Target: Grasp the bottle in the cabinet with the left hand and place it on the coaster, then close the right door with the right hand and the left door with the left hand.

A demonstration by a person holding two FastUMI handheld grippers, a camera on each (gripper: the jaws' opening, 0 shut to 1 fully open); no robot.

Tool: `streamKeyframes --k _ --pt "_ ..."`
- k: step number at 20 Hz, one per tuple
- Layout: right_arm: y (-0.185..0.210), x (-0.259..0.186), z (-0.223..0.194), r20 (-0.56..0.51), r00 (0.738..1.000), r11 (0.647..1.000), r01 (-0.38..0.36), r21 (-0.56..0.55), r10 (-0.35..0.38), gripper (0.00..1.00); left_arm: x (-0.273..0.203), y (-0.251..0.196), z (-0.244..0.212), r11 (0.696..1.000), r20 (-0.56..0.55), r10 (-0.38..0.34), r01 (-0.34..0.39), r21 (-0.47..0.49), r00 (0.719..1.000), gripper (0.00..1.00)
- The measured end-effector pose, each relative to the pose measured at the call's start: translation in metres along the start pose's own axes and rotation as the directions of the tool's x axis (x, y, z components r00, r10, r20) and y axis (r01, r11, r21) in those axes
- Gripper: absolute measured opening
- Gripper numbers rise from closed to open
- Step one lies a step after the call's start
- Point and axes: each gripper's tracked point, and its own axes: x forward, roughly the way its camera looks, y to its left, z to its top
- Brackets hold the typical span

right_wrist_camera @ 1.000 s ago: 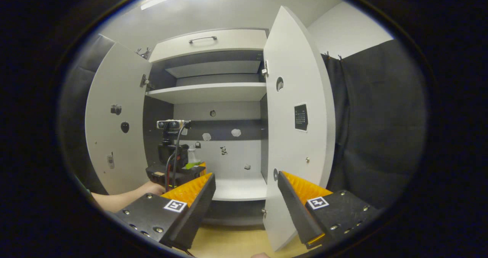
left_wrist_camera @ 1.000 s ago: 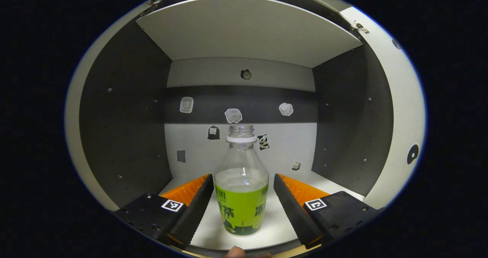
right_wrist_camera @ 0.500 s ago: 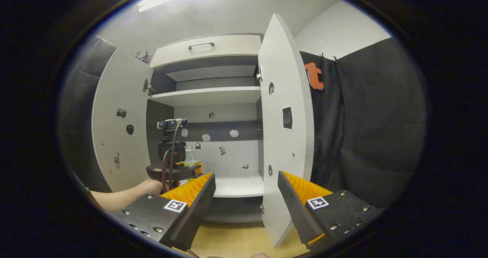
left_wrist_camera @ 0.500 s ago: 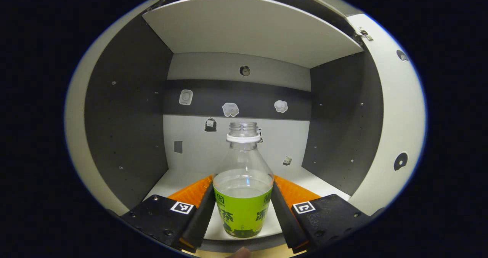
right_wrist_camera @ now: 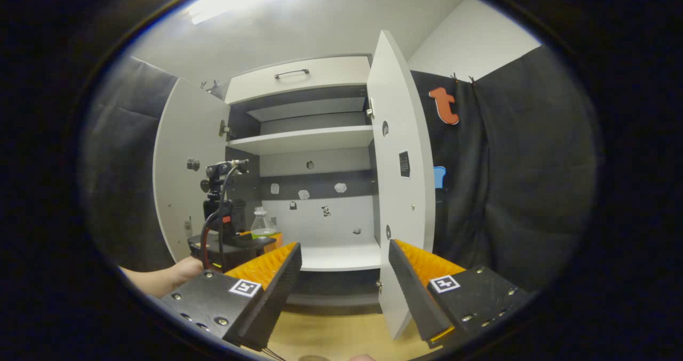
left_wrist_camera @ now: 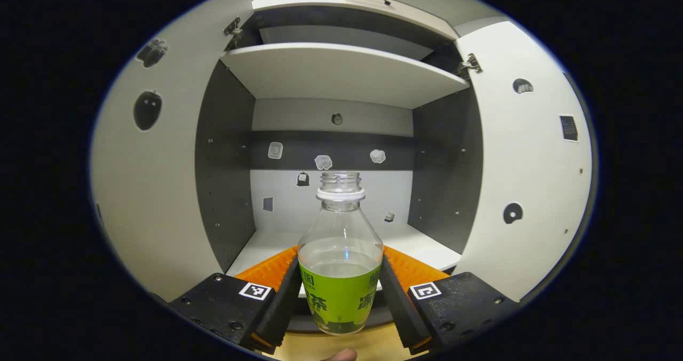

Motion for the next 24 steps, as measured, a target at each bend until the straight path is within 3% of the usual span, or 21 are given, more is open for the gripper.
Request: streamKeyframes --k 5,17,24 --pt "-0.002 -0.020 -0.005 -0.004 1.000 0.999 -0.030 0.020 0.030 0.99 -0.059 -0.025 -0.022 0.999 0.003 -0.032 0.031 0.013 0.999 0.79" --pt "-0.026 -0.045 -0.012 -0.023 0.998 0.996 -0.053 0.072 0.055 0.99 -0.152 -0.085 -0.151 0.985 -0.119 -0.122 0.105 -0.140 0.985 0.80" --pt "-0.015 -0.056 -0.015 -0.021 0.995 0.990 -0.092 0.110 0.095 0.99 -0.190 -0.122 -0.228 0.972 -0.103 -0.231 0.235 0.021 0.967 0.80"
